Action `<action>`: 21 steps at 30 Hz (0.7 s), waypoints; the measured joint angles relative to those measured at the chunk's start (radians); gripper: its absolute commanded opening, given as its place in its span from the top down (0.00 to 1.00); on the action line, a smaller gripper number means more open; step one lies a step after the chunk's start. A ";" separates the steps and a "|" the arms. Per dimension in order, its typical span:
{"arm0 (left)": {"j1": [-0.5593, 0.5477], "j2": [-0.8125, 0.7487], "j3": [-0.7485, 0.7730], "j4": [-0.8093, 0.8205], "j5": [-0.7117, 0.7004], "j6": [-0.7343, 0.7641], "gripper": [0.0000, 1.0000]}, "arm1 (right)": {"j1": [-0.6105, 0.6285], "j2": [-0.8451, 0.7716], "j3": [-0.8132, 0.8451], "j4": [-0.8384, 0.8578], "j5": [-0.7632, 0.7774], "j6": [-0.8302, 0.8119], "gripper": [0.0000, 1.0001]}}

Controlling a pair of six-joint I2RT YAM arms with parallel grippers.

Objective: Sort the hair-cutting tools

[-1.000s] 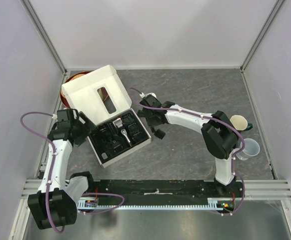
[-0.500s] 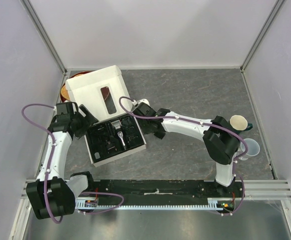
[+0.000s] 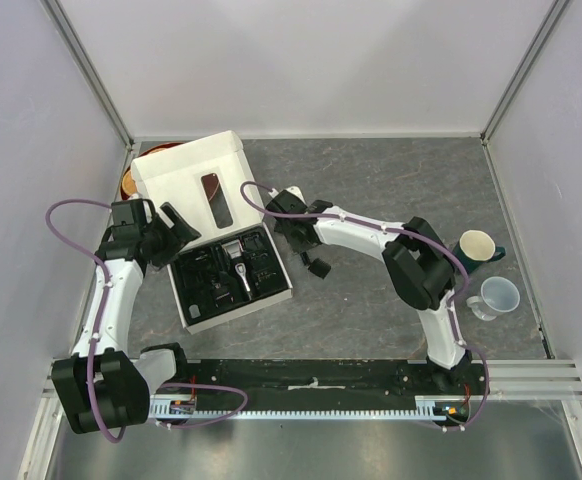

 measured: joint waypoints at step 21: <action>0.000 0.000 0.000 0.008 0.045 0.009 0.11 | -0.027 0.082 0.058 -0.050 -0.114 -0.039 1.00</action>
